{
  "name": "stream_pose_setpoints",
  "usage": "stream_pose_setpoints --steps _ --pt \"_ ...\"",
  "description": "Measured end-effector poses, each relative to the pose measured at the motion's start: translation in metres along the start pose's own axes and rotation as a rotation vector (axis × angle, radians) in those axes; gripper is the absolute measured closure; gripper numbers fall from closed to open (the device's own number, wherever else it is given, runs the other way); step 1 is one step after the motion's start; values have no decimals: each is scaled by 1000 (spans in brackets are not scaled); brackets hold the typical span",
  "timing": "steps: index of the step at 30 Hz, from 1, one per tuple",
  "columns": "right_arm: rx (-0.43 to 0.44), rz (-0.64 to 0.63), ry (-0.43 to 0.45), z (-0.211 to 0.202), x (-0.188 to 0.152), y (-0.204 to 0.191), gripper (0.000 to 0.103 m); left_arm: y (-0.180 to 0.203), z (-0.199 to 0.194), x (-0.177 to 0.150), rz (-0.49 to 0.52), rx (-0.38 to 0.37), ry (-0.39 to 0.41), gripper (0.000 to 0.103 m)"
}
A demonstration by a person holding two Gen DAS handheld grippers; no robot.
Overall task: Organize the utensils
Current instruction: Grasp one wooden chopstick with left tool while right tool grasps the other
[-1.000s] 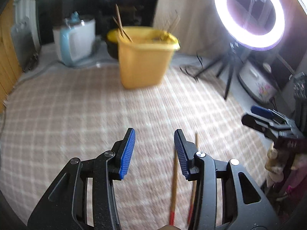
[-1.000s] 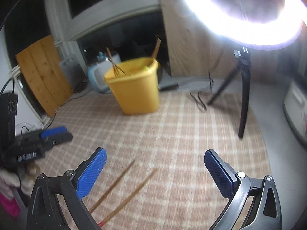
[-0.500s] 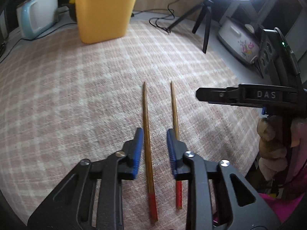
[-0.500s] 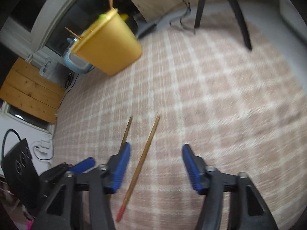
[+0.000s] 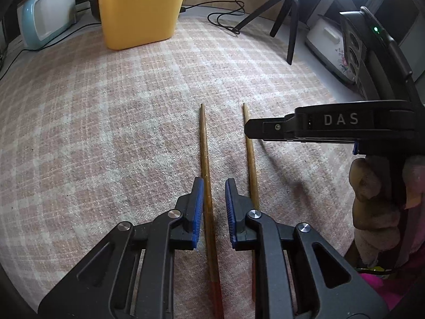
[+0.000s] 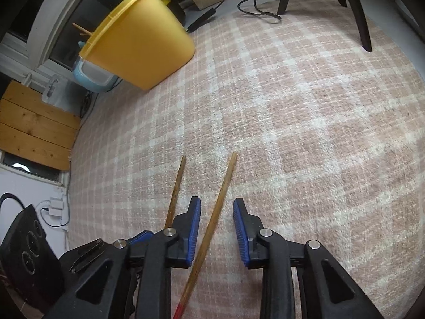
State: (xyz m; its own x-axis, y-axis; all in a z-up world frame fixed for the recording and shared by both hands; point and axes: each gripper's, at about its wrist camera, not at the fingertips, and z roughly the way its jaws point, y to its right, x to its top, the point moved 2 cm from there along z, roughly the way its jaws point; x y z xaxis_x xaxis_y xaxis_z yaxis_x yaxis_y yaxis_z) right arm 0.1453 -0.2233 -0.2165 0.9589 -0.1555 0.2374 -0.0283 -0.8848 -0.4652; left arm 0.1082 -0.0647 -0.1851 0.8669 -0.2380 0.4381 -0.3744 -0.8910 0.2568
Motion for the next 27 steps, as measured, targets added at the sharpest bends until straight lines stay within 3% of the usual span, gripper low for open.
stream_pose_setpoints --steps 11,14,20,27 --pt "-94 -96 -36 12 5 -16 88 -10 1 -4 -22 35 11 98" --pt "-132 -146 -48 16 8 -24 96 -18 -1 -5 -44 45 14 99" --pt "-155 -225 -71 25 11 -43 97 -31 -6 -10 -102 8 11 100" --pt "-174 -271 -93 33 13 -64 98 -21 -11 -5 -91 -4 14 99"
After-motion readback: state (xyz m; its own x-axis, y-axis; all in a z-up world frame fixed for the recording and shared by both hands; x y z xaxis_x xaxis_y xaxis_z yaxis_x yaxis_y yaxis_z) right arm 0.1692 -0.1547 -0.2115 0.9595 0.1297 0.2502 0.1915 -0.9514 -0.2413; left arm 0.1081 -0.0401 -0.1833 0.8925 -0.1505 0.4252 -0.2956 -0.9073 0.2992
